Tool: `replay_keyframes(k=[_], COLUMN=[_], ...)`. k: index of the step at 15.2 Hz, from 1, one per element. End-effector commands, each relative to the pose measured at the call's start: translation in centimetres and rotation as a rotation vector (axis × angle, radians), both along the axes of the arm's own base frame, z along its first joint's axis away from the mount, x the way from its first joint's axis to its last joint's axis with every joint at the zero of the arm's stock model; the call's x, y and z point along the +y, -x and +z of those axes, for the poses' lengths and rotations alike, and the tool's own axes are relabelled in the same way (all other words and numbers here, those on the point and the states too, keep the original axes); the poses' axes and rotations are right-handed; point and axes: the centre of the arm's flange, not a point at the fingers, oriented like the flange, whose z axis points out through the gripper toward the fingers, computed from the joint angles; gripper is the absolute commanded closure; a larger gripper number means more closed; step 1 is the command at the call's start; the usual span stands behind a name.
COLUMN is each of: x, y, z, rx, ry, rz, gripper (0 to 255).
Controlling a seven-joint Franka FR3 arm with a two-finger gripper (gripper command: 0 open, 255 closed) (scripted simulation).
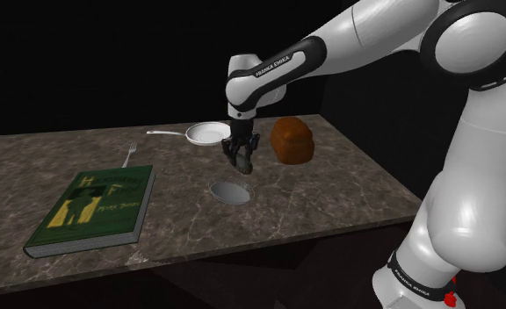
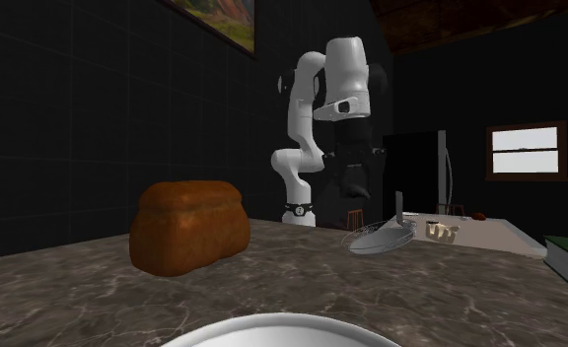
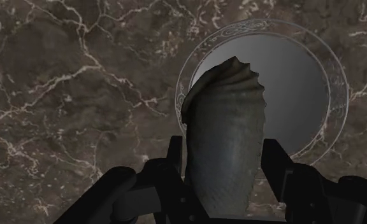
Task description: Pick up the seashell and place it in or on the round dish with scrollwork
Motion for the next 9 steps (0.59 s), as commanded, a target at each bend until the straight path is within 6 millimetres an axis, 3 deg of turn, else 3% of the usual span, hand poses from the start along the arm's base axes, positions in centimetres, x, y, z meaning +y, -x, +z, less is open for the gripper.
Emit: replay_keyframes(k=[1, 5, 9], x=[2.6, 7.1, 7.1], y=[0.6, 1.5, 1.5], z=[-0.1, -0.1, -2.2], rx=[0.000, 0.000, 0.000], ry=[0.000, 0.000, 0.000], rz=[-0.002, -0.002, -0.002], gripper=[255, 255, 255])
